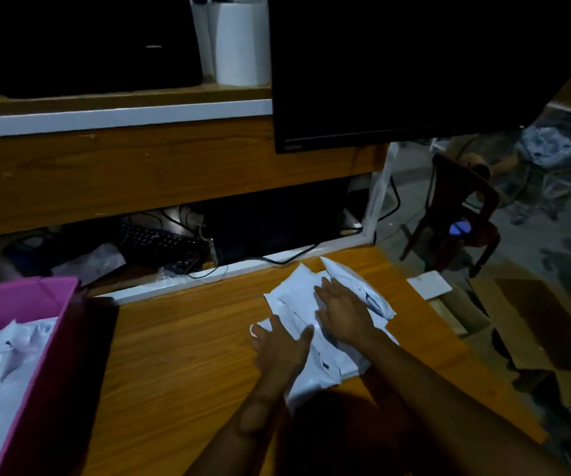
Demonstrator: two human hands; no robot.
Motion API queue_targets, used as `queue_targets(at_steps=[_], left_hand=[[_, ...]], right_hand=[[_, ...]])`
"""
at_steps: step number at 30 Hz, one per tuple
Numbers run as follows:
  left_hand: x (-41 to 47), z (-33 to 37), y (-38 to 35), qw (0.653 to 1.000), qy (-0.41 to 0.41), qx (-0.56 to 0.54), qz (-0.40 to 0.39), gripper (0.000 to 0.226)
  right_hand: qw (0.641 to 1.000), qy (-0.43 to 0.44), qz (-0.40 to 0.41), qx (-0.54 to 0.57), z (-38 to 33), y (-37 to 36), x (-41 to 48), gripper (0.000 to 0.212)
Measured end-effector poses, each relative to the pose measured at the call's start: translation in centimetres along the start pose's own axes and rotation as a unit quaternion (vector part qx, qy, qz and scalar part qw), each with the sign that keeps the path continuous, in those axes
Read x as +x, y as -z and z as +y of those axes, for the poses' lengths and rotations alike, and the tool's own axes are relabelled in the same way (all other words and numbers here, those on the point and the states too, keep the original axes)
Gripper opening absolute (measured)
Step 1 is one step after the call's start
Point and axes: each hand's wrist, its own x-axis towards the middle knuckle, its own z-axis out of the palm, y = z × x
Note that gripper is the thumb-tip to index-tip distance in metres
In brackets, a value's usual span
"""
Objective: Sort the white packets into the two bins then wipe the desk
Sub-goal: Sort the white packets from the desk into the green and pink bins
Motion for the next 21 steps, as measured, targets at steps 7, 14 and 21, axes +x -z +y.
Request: queue_targets(at_steps=[7, 14, 21], left_hand=[[1.3, -1.1, -0.4, 0.997, -0.039, 0.013, 0.065, 0.064], [1.9, -2.4, -0.5, 0.986, -0.092, 0.047, 0.127, 0.061], [2.4, -2.5, 1.4, 0.982, -0.139, 0.034, 0.125, 0.058]], right_hand=[[0.996, 0.044, -0.045, -0.057, 2.6, -4.5, 1.4, 0.058], [0.997, 0.045, -0.018, -0.056, 2.4, -6.5, 2.1, 0.057], [1.000, 0.012, 0.004, -0.016, 1.0, -4.2, 2.9, 0.060]])
